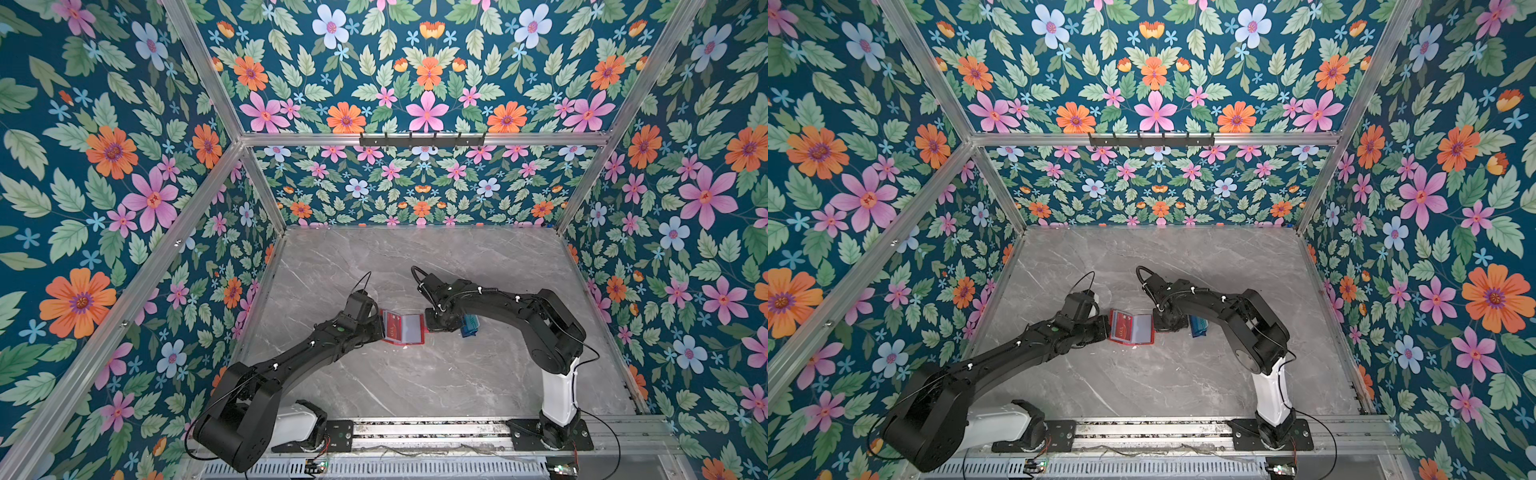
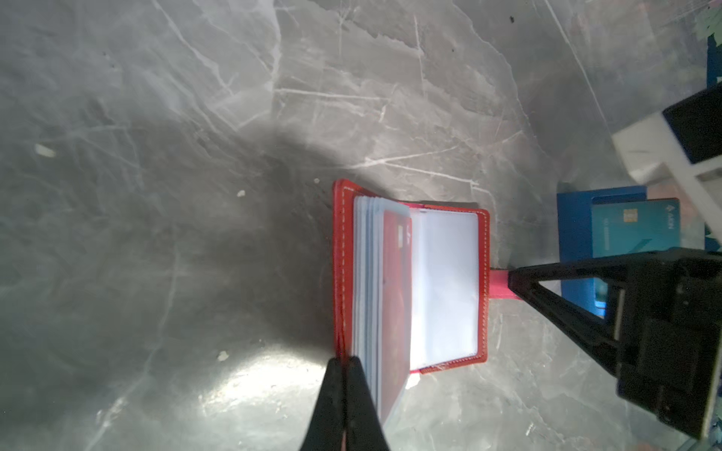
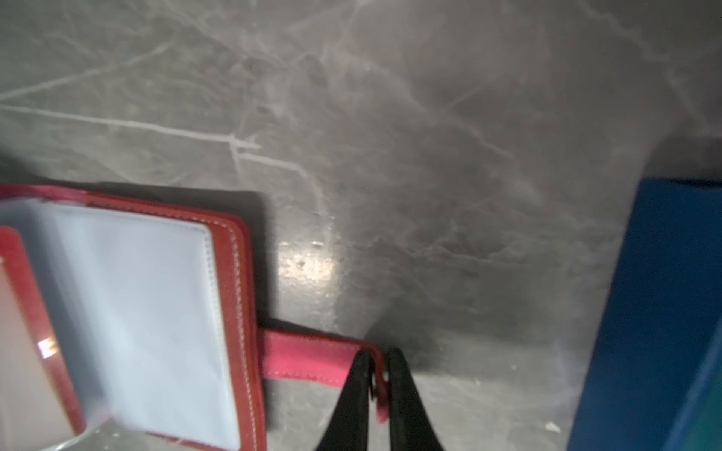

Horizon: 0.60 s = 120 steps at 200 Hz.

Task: Put the credit cards into the card holder

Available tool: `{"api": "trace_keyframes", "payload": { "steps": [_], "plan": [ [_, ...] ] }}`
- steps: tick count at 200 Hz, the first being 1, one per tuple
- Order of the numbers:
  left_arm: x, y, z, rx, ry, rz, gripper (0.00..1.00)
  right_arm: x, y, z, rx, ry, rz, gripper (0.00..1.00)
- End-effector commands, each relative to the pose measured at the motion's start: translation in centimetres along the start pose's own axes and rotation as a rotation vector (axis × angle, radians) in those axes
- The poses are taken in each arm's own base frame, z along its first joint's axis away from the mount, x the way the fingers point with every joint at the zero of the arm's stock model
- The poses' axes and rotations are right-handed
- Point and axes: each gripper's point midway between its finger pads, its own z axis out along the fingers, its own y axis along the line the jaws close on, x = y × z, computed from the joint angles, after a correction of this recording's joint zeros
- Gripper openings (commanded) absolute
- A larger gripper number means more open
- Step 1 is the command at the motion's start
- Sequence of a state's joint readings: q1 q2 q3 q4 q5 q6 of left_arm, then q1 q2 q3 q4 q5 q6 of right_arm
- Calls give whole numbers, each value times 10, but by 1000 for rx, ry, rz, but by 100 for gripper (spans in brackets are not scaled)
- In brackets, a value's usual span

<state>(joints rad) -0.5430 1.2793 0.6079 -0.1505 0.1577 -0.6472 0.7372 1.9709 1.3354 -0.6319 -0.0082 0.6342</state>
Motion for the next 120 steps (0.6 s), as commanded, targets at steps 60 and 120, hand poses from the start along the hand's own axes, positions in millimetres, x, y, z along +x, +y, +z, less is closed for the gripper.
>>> {"api": "trace_keyframes", "payload": {
  "steps": [60, 120],
  "plan": [
    [0, -26, -1, -70, 7, 163, 0, 6, 10, 7, -60, 32, 29, 9],
    [0, -57, 5, -60, 5, 245, 20, 6, 6, 7, -39, 29, 28, 9]
  ]
}}
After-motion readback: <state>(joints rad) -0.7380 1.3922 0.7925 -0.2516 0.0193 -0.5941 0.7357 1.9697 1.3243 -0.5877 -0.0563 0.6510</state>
